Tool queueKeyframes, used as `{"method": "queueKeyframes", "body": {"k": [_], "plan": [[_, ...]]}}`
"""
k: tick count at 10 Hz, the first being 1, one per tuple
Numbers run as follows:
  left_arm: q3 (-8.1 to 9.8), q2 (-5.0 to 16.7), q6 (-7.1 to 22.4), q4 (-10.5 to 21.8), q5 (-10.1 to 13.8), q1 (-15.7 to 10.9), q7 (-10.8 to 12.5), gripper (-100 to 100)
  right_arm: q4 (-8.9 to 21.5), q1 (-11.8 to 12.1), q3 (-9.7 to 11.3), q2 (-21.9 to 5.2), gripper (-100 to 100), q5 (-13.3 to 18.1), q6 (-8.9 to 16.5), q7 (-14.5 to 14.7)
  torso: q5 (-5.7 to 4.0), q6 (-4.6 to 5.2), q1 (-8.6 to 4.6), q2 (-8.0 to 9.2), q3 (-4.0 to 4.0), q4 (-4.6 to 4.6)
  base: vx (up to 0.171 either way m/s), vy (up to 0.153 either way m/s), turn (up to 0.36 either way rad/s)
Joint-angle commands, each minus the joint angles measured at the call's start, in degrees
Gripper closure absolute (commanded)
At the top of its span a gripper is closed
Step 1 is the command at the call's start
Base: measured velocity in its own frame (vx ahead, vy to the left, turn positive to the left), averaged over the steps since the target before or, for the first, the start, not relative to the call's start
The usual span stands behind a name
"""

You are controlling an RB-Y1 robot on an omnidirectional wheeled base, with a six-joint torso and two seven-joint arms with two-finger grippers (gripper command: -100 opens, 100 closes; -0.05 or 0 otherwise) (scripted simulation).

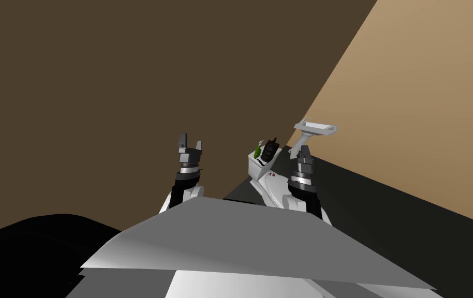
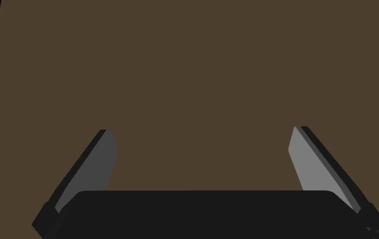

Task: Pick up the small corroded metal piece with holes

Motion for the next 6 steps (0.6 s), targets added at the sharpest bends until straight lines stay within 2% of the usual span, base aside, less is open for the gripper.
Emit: {"method": "queueKeyframes", "body": {"k": [1, 6], "plan": [[0.00, 0.00, 0.00, 0.00, 0.00, 0.00, 0.00, 0, 0.79, -0.46, 0.28, -2.63, -100, 1.11, 0.38, 1.37, 0.00, 0.00, 0.00, 0.00, 0.00, 0.00, -0.046, -0.042, 0.001], [0.01, 0.01, 0.00, 0.00, 0.00, 0.00, 0.00, 0, 4.20, -2.33, 1.75, -6.69, -100, 6.13, 2.10, 7.58, -0.07, 0.00, -0.29, 0.12, 0.07, 0.03, -0.042, -0.074, 0.004]]}}
